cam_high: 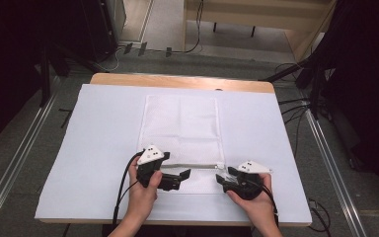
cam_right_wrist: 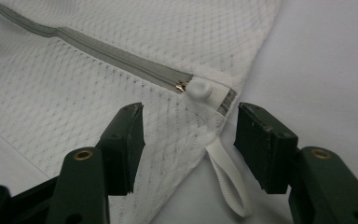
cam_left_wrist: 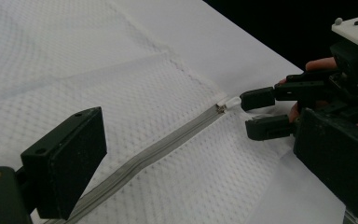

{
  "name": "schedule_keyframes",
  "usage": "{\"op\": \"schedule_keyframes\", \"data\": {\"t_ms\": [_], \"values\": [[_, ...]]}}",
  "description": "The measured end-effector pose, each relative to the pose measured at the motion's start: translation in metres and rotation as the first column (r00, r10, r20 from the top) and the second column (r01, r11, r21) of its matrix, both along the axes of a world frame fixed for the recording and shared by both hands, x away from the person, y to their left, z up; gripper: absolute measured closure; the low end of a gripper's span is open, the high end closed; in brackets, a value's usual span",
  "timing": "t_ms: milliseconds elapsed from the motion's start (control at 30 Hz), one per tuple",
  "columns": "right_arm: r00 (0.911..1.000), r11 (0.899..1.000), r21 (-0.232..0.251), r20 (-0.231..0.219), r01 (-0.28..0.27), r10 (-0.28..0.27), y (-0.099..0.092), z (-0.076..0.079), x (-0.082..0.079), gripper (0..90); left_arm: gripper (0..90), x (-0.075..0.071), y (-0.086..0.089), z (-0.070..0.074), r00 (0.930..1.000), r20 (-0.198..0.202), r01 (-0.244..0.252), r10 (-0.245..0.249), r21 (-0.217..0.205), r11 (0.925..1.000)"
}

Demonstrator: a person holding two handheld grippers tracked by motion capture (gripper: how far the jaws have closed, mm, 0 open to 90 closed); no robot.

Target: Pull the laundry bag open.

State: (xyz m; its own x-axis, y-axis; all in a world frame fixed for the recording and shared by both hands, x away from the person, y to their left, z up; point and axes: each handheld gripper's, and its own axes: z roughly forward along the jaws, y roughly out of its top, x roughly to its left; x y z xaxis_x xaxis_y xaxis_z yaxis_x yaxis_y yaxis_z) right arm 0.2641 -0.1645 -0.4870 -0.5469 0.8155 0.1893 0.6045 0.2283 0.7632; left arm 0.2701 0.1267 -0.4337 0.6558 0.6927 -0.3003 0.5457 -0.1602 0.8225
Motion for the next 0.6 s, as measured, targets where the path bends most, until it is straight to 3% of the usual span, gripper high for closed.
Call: {"op": "schedule_keyframes", "data": {"t_ms": [133,200,267,333,400,433,467,600], "values": [[0.9993,0.997,-0.072,0.039,0.003,0.000,0.009,0.000,-0.004,49.3,2.5,0.008,-0.015,-0.004,0.9993,-0.038,0.008,-0.008,0.002,1.0000],[0.9991,0.996,-0.083,0.041,0.014,-0.011,0.011,0.000,-0.005,49.5,2.5,0.010,-0.020,-0.005,0.9985,-0.054,0.007,-0.007,0.002,1.0000],[0.9982,0.993,-0.109,0.049,0.041,-0.036,0.015,0.000,-0.007,52.7,2.5,0.016,-0.029,-0.007,0.9940,-0.107,0.019,-0.022,-0.035,0.9992],[0.9968,0.991,-0.117,0.059,0.060,-0.053,0.015,0.000,-0.008,57.3,2.5,0.018,-0.035,-0.008,0.9925,-0.120,0.017,-0.022,-0.039,0.9991],[0.9957,0.989,-0.126,0.067,0.072,-0.064,0.016,0.000,-0.009,66.5,2.6,0.021,-0.042,-0.009,0.9924,-0.121,0.019,-0.022,-0.024,0.9995],[0.9957,0.989,-0.126,0.067,0.072,-0.064,0.016,0.000,-0.009,66.5,2.6,0.021,-0.042,-0.009,0.9924,-0.121,0.019,-0.022,-0.024,0.9995],[0.9958,0.988,-0.144,0.084,0.048,-0.036,0.019,0.000,-0.011,77.3,2.6,0.024,-0.049,-0.011,0.9907,-0.133,0.025,-0.029,-0.030,0.9992],[0.9932,0.984,-0.177,0.115,0.035,-0.014,0.024,0.000,-0.015,89.8,2.6,0.027,-0.058,-0.013,0.9883,-0.151,0.017,-0.020,-0.020,0.9997]]}}
